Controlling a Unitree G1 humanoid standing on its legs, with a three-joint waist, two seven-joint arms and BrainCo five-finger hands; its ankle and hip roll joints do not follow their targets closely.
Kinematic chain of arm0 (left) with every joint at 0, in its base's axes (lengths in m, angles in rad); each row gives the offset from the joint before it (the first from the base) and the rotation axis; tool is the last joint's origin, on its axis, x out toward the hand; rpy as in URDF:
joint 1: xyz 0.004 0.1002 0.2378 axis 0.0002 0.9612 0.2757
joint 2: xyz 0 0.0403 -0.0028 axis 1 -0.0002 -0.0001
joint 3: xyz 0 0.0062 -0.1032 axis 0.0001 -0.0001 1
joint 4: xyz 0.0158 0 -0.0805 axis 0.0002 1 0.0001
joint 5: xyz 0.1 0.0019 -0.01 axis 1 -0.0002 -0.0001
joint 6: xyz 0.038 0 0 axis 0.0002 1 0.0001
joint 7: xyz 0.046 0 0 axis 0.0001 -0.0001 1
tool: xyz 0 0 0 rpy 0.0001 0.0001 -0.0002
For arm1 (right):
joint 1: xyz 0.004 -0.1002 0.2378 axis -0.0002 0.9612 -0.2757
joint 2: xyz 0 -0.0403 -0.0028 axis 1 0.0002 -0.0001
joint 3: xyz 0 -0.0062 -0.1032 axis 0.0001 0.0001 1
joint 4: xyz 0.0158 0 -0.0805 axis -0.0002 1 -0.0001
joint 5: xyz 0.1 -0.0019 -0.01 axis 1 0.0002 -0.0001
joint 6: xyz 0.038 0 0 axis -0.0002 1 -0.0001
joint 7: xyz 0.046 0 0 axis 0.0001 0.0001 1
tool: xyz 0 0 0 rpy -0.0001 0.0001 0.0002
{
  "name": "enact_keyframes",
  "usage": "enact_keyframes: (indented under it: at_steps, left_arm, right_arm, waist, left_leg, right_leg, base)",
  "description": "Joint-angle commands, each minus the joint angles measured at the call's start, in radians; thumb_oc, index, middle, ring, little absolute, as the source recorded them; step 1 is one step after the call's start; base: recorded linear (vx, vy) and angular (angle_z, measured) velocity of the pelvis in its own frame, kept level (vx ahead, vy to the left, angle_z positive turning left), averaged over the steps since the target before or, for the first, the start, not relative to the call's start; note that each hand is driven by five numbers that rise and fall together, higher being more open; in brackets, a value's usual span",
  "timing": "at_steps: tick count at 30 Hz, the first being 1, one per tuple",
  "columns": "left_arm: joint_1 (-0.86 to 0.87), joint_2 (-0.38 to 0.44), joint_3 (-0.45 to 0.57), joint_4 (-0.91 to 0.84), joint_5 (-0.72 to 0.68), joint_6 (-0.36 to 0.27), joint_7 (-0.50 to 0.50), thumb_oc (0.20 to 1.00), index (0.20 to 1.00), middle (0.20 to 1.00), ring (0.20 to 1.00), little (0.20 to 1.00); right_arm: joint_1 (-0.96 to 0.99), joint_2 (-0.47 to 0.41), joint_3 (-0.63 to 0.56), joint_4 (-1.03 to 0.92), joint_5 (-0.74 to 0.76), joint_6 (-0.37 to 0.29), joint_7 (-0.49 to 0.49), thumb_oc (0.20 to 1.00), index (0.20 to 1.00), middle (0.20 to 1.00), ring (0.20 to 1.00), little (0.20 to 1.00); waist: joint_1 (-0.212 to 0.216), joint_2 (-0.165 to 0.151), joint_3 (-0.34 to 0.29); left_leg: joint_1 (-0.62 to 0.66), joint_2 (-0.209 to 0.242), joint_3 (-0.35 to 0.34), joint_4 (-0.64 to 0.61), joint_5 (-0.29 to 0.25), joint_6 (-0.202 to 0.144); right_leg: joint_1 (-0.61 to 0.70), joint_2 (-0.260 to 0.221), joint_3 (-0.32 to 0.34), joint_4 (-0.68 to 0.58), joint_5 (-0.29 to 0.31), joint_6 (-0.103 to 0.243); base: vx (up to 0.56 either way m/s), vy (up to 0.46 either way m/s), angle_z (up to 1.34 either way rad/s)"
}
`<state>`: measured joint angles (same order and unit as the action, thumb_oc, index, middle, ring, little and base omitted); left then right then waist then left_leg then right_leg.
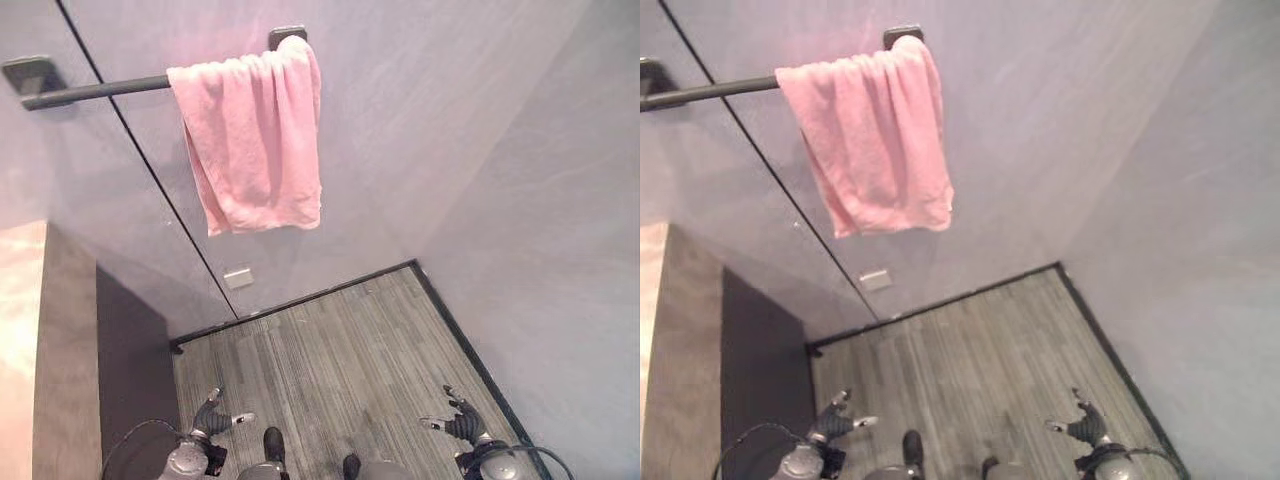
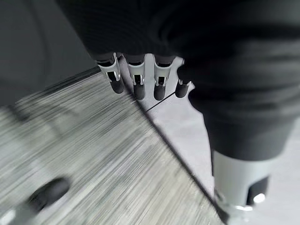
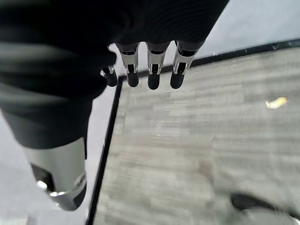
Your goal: Put brush and paste in cup on sink, flatten towel.
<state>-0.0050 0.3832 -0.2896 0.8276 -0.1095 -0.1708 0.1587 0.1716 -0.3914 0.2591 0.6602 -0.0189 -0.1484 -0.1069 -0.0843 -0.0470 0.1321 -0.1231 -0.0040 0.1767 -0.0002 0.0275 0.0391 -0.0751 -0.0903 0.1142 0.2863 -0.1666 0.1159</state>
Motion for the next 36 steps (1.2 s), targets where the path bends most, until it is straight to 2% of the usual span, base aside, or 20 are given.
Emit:
enact_keyframes:
  at_steps: [1, 4, 6, 7, 8, 11, 12, 13, 16, 18, 21, 25, 26, 27, 28, 31, 32, 33, 35, 36]
  left_arm:
    - [0.000, 0.046, 0.022, -0.078, 0.018, -0.037, 0.027, 1.000, 1.000, 1.000, 1.000, 1.000]
    - [-0.001, 0.049, 0.023, -0.089, 0.020, -0.037, 0.030, 1.000, 1.000, 1.000, 1.000, 1.000]
    - [-0.002, 0.054, 0.018, -0.098, 0.031, -0.034, 0.025, 1.000, 1.000, 1.000, 1.000, 1.000]
    - [-0.004, 0.057, 0.012, -0.101, 0.036, -0.033, 0.018, 1.000, 1.000, 1.000, 1.000, 1.000]
    - [-0.004, 0.057, 0.012, -0.098, 0.042, -0.035, 0.019, 1.000, 1.000, 1.000, 1.000, 1.000]
    - [0.004, 0.052, 0.012, -0.084, 0.050, -0.039, 0.020, 1.000, 1.000, 1.000, 1.000, 1.000]
    - [0.004, 0.052, 0.012, -0.084, 0.050, -0.039, 0.020, 1.000, 1.000, 1.000, 1.000, 1.000]
    - [0.005, 0.048, 0.013, -0.084, 0.043, -0.038, 0.021, 1.000, 1.000, 1.000, 1.000, 1.000]
    - [0.000, 0.042, 0.012, -0.084, 0.043, -0.036, 0.024, 1.000, 1.000, 1.000, 1.000, 1.000]
    - [-0.007, 0.037, 0.008, -0.072, 0.045, -0.036, 0.024, 1.000, 1.000, 1.000, 1.000, 1.000]
    - [-0.008, 0.032, 0.001, -0.080, 0.051, -0.037, 0.020, 1.000, 1.000, 1.000, 1.000, 1.000]
    - [-0.008, 0.022, 0.010, -0.066, 0.035, -0.038, 0.027, 1.000, 1.000, 1.000, 1.000, 1.000]
    - [-0.021, 0.022, -0.002, -0.079, 0.033, -0.035, 0.025, 1.000, 1.000, 1.000, 1.000, 1.000]
    - [-0.045, 0.018, -0.017, -0.079, 0.036, -0.036, 0.026, 1.000, 1.000, 1.000, 1.000, 1.000]
    - [-0.053, 0.015, -0.022, -0.075, 0.035, -0.036, 0.026, 1.000, 1.000, 1.000, 1.000, 1.000]
    - [-0.083, 0.010, -0.047, -0.068, 0.042, -0.036, 0.029, 1.000, 1.000, 1.000, 1.000, 1.000]
    - [-0.085, 0.009, -0.048, -0.061, 0.048, -0.037, 0.036, 1.000, 1.000, 1.000, 1.000, 1.000]
    - [-0.085, 0.008, -0.048, -0.060, 0.048, -0.038, 0.036, 1.000, 1.000, 1.000, 1.000, 1.000]
    - [-0.079, 0.012, -0.049, -0.063, 0.044, -0.038, 0.051, 1.000, 1.000, 1.000, 1.000, 1.000]
    - [-0.079, 0.012, -0.049, -0.064, 0.044, -0.038, 0.050, 1.000, 1.000, 1.000, 1.000, 1.000]
  right_arm:
    - [-0.063, 0.003, -0.003, -0.066, -0.022, -0.026, -0.006, 1.000, 1.000, 1.000, 1.000, 1.000]
    - [-0.064, 0.005, 0.001, -0.073, -0.025, -0.025, -0.006, 1.000, 1.000, 1.000, 1.000, 1.000]
    - [-0.066, 0.002, 0.006, -0.088, -0.027, -0.027, -0.004, 1.000, 1.000, 1.000, 1.000, 1.000]
    - [-0.062, -0.001, 0.005, -0.098, -0.021, -0.030, 0.001, 1.000, 1.000, 1.000, 1.000, 1.000]
    - [-0.059, 0.000, 0.005, -0.100, -0.018, -0.032, 0.002, 1.000, 1.000, 1.000, 1.000, 1.000]
    - [-0.043, -0.005, 0.003, -0.122, -0.010, -0.039, 0.001, 1.000, 1.000, 1.000, 1.000, 1.000]
    - [-0.043, -0.005, 0.003, -0.122, -0.010, -0.039, 0.001, 1.000, 1.000, 1.000, 1.000, 1.000]
    - [-0.039, -0.009, 0.001, -0.132, -0.005, -0.044, 0.000, 1.000, 1.000, 1.000, 1.000, 1.000]
    - [-0.037, -0.012, 0.001, -0.142, -0.007, -0.045, -0.007, 1.000, 1.000, 1.000, 1.000, 1.000]
    - [-0.034, -0.015, 0.001, -0.146, -0.012, -0.044, -0.004, 1.000, 1.000, 1.000, 1.000, 1.000]
    - [-0.032, -0.026, 0.004, -0.147, -0.016, -0.041, 0.002, 1.000, 1.000, 1.000, 1.000, 1.000]
    - [-0.055, -0.054, 0.014, -0.157, -0.021, -0.047, -0.001, 1.000, 1.000, 1.000, 1.000, 1.000]
    - [-0.055, -0.077, 0.010, -0.168, -0.030, -0.050, -0.010, 1.000, 1.000, 1.000, 1.000, 1.000]
    - [-0.057, -0.099, 0.008, -0.166, -0.041, -0.051, -0.016, 1.000, 1.000, 1.000, 1.000, 1.000]
    - [-0.059, -0.103, 0.009, -0.165, -0.046, -0.051, -0.020, 1.000, 1.000, 1.000, 1.000, 1.000]
    - [-0.044, -0.110, -0.005, -0.154, -0.057, -0.048, -0.040, 1.000, 1.000, 1.000, 1.000, 1.000]
    - [-0.044, -0.109, -0.008, -0.150, -0.057, -0.047, -0.042, 1.000, 1.000, 1.000, 1.000, 1.000]
    - [-0.044, -0.110, -0.008, -0.150, -0.057, -0.047, -0.042, 1.000, 1.000, 1.000, 1.000, 1.000]
    - [-0.047, -0.107, -0.008, -0.140, -0.055, -0.044, -0.045, 1.000, 1.000, 1.000, 1.000, 1.000]
    - [-0.047, -0.107, -0.008, -0.140, -0.055, -0.044, -0.045, 1.000, 1.000, 1.000, 1.000, 1.000]
  waist:
    - [0.020, -0.034, 0.015]
    - [0.017, -0.027, 0.016]
    - [0.010, -0.010, 0.021]
    - [-0.011, -0.006, 0.023]
    - [-0.016, -0.001, 0.021]
    - [-0.032, 0.009, 0.018]
    - [-0.033, 0.009, 0.018]
    - [-0.036, 0.009, 0.028]
    - [-0.051, -0.001, 0.050]
    - [-0.061, -0.003, 0.058]
    - [-0.055, -0.008, 0.045]
    - [-0.028, -0.004, 0.020]
    - [-0.032, -0.005, 0.017]
    - [-0.034, -0.015, 0.029]
    - [-0.036, -0.017, 0.032]
    - [-0.056, -0.023, 0.025]
    - [-0.051, -0.023, 0.018]
    - [-0.051, -0.024, 0.019]
    - [-0.043, -0.015, 0.017]
    - [-0.043, -0.015, 0.017]
  left_leg:
    - [-0.053, 0.021, 0.005, 0.187, -0.087, -0.051]
    - [-0.029, 0.008, 0.010, 0.180, -0.101, -0.039]
    - [0.006, 0.002, 0.003, 0.168, -0.106, -0.029]
    - [0.025, -0.010, -0.022, 0.155, -0.104, -0.026]
    - [0.034, -0.013, -0.028, 0.144, -0.100, -0.024]
    - [0.078, -0.019, -0.036, 0.113, -0.095, -0.026]
    - [0.078, -0.019, -0.037, 0.113, -0.095, -0.026]
    - [0.096, -0.028, -0.051, 0.106, -0.096, -0.031]
    - [0.135, -0.041, -0.066, 0.095, -0.110, -0.041]
    - [0.152, -0.045, -0.089, 0.097, -0.115, -0.046]
    - [0.158, -0.044, -0.105, 0.101, -0.123, -0.053]
    - [0.152, -0.007, -0.143, 0.103, -0.095, -0.087]
    - [0.130, 0.011, -0.149, 0.171, -0.084, -0.117]
    - [0.072, 0.015, -0.141, 0.297, -0.056, -0.142]
    - [0.059, 0.023, -0.131, 0.316, -0.050, -0.147]
    - [0.034, 0.121, 0.000, 0.211, -0.030, -0.133]
    - [0.022, 0.134, -0.003, 0.150, -0.029, -0.134]
    - [0.027, 0.131, -0.003, 0.144, -0.027, -0.134]
    - [0.026, 0.147, -0.071, 0.119, -0.001, -0.149]
    - [0.026, 0.147, -0.071, 0.120, -0.002, -0.149]
  right_leg:
    - [0.050, -0.059, 0.060, -0.041, 0.272, 0.077]
    - [0.033, -0.075, 0.046, 0.003, 0.317, 0.077]
    - [0.008, -0.054, 0.040, 0.095, 0.334, 0.068]
    - [-0.007, 0.003, 0.083, 0.128, 0.320, 0.074]
    - [-0.024, 0.024, 0.090, 0.124, 0.308, 0.069]
    - [-0.079, 0.069, 0.064, 0.086, 0.236, 0.039]
    - [-0.079, 0.068, 0.064, 0.086, 0.235, 0.039]
    - [-0.131, 0.084, 0.040, 0.030, 0.222, 0.037]
    - [-0.183, 0.063, -0.006, -0.060, 0.269, 0.049]
    - [-0.189, 0.051, -0.006, -0.068, 0.290, 0.057]
    - [-0.152, 0.044, -0.022, -0.080, 0.275, 0.051]
    - [-0.119, 0.069, -0.052, -0.114, 0.221, 0.023]
    - [-0.102, 0.076, -0.068, -0.112, 0.186, 0.004]
    - [-0.081, 0.070, -0.084, -0.110, 0.177, -0.012]
    - [-0.076, 0.068, -0.092, -0.109, 0.174, -0.014]
    - [-0.044, 0.039, -0.130, -0.128, 0.162, -0.003]
    - [-0.033, 0.031, -0.129, -0.139, 0.162, 0.003]
    - [-0.031, 0.029, -0.128, -0.140, 0.161, 0.004]
    - [-0.033, 0.025, -0.107, -0.123, 0.154, 0.011]
    - [-0.033, 0.025, -0.107, -0.122, 0.153, 0.011]
  base:
    - [0.09, 0.153, 0.07]
    - [0.07, 0.132, -0.05]
    - [0.13, 0.211, -0.09]
    - [0.12, 0.144, -0.04]
    - [0.13, 0.127, -0.02]
    - [0.11, 0.091, 0.25]
    - [0.14, 0.048, 0.13]
    - [0.13, 0.013, 0.05]
    - [0.16, -0.027, 0.00]
    - [0.14, -0.062, 0.38]
    - [0.12, -0.105, 0.83]
    - [0.18, -0.247, 0.29]
    - [0.23, -0.327, 0.22]
    - [0.20, -0.302, 0.37]
    - [0.09, -0.140, 0.76]
    - [0.07, 0.020, 0.82]
    - [0.09, 0.073, 0.29]
    - [0.11, 0.068, 0.35]
    - [0.13, 0.098, -0.07]
    - [0.16, 0.167, -0.52]
